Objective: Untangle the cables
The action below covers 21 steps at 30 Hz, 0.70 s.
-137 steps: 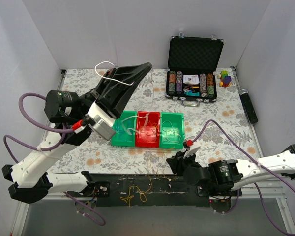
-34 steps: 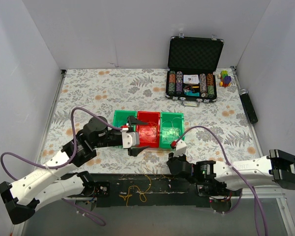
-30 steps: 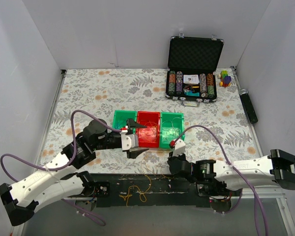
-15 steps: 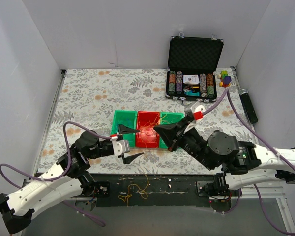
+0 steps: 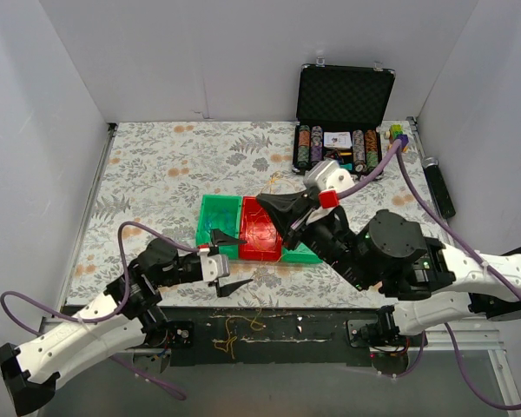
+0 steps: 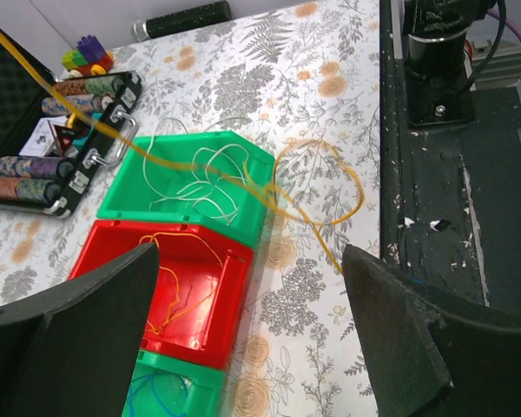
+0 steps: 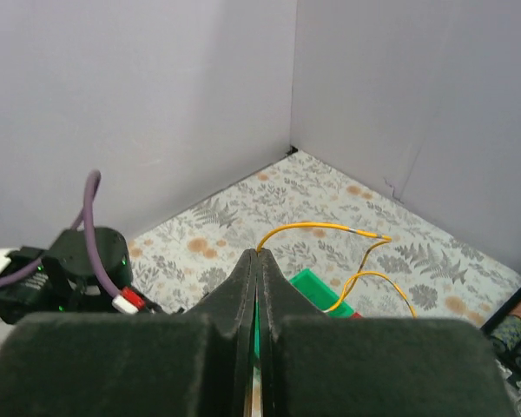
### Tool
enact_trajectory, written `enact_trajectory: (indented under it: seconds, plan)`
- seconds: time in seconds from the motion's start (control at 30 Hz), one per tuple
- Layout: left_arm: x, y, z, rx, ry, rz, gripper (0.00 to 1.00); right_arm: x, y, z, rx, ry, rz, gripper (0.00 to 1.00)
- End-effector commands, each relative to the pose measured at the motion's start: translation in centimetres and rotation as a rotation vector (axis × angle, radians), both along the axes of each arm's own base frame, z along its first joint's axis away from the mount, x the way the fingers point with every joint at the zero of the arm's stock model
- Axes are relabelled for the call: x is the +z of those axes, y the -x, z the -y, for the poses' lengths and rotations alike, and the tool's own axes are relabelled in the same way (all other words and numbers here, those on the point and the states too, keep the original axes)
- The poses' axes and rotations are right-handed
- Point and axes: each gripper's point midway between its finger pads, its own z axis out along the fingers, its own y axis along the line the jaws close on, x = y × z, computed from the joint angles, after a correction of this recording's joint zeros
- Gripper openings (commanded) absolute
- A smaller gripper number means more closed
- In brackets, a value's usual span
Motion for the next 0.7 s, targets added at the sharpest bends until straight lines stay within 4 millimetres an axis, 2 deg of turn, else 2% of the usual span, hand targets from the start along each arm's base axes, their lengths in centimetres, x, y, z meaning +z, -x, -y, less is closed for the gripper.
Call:
enact_trajectory:
  seconds: [0.0, 0.17, 0.23, 0.27, 0.33, 0.37, 0.4, 0.43, 0.57, 0.67]
  plan:
    - [-1.4, 0.5, 0.0, -0.018, -0.005, -0.039, 0.87, 5.0, 0.0, 1.1, -0.005, -0.083, 0.075, 0.01]
    - [-1.6, 0.6, 0.8, -0.015, 0.039, -0.144, 0.87, 5.9, 0.4, 0.8, 0.018, -0.100, 0.086, 0.01]
    - [-1.3, 0.4, 1.5, -0.014, 0.069, -0.179, 0.82, 6.1, 0.5, 0.6, 0.019, -0.100, 0.093, 0.01]
    - [-1.2, 0.3, 1.8, -0.025, 0.075, -0.184, 0.76, 6.1, 0.5, 0.5, 0.018, -0.098, 0.096, 0.01]
    - [-1.2, 0.6, 2.3, -0.060, 0.075, -0.170, 0.49, 6.4, 0.4, 0.6, 0.013, -0.100, 0.101, 0.01]
    - [-1.3, 0.5, 2.4, -0.065, 0.065, -0.159, 0.29, 6.6, 0.4, 0.7, 0.012, -0.103, 0.103, 0.01]
    - [-1.4, 0.4, 2.4, -0.065, 0.056, -0.147, 0.05, 6.8, 0.3, 0.9, 0.006, -0.106, 0.106, 0.01]
    - [-1.6, 0.1, 2.2, -0.045, 0.052, -0.142, 0.00, 7.1, 0.2, 1.2, -0.004, -0.112, 0.109, 0.01]
    - [-2.3, -0.1, 1.4, -0.020, 0.016, -0.096, 0.00, 7.8, -0.6, 2.6, -0.057, -0.113, 0.134, 0.01]
    - [-3.8, 0.5, 0.4, -0.031, -0.047, -0.061, 0.00, 9.5, -1.7, 4.6, -0.137, -0.124, 0.185, 0.01]
